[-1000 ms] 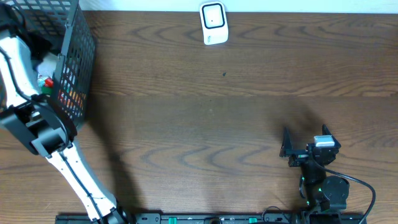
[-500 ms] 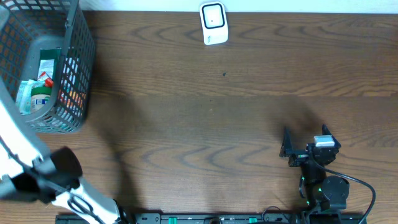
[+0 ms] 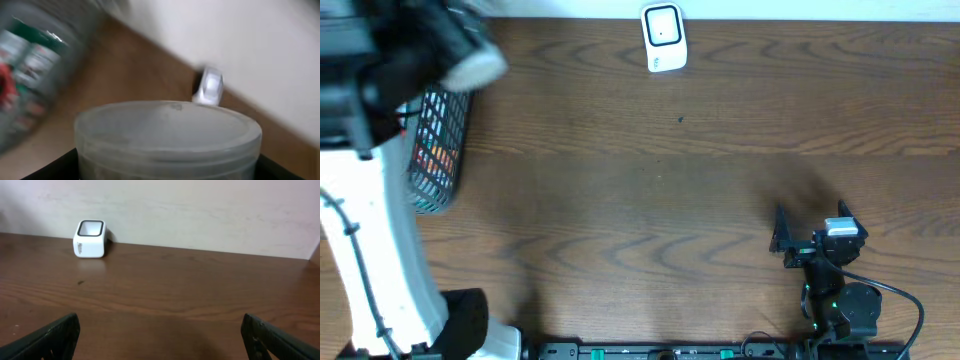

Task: Scan the item barcode
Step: 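Lift the tub out and carry it toward the white scanner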

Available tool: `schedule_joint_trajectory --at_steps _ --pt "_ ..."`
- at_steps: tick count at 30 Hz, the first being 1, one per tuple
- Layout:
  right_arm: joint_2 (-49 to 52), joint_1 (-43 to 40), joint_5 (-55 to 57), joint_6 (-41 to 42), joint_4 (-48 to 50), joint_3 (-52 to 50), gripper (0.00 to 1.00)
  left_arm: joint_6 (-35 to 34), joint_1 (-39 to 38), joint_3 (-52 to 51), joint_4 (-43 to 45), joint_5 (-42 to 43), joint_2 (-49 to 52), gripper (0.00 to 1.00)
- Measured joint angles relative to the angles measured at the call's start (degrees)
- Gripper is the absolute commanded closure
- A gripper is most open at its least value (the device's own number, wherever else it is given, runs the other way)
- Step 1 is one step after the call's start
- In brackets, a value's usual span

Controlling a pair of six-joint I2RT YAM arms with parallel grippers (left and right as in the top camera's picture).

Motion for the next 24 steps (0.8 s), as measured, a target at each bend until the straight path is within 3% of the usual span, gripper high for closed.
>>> schedule_joint_trajectory --at_steps 6,10,15,24 --pt "0.0 0.0 0.0 0.0 0.0 0.0 0.01 3.4 -13.6 -6.0 -5.7 1.1 4.2 0.34" --pt "0.0 0.0 0.0 0.0 0.0 0.0 0.01 4.5 -21.1 -13.4 -4.6 1.2 6.6 0.33" --pt "0.0 0.0 0.0 0.0 0.0 0.0 0.01 4.7 -27.6 -24.9 1.5 1.2 9.4 0.33" --pt "0.0 0.0 0.0 0.0 0.0 0.0 0.01 3.9 -34.3 -45.7 21.3 1.2 13.5 0.34"
